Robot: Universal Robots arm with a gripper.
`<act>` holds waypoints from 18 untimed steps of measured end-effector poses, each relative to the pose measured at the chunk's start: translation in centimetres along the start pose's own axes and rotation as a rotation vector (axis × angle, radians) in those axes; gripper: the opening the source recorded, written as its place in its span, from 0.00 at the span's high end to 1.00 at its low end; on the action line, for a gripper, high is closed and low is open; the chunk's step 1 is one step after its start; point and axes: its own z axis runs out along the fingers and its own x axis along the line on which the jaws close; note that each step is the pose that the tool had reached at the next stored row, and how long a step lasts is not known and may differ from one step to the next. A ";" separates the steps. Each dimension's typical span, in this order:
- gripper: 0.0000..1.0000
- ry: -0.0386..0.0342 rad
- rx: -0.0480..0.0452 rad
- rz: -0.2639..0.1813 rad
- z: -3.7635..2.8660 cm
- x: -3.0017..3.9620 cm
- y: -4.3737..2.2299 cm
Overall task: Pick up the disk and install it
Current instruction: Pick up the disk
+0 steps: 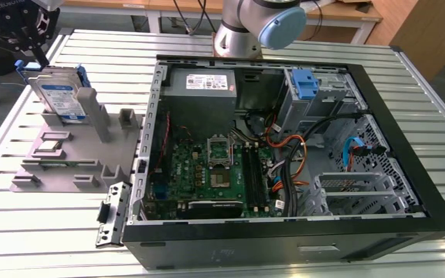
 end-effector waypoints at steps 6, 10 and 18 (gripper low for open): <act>0.90 0.0001 -0.0001 -0.001 0.00 0.00 0.00; 0.90 0.0006 -0.0004 -0.015 0.00 0.00 0.00; 0.90 0.0047 -0.0028 -0.115 0.00 0.00 0.00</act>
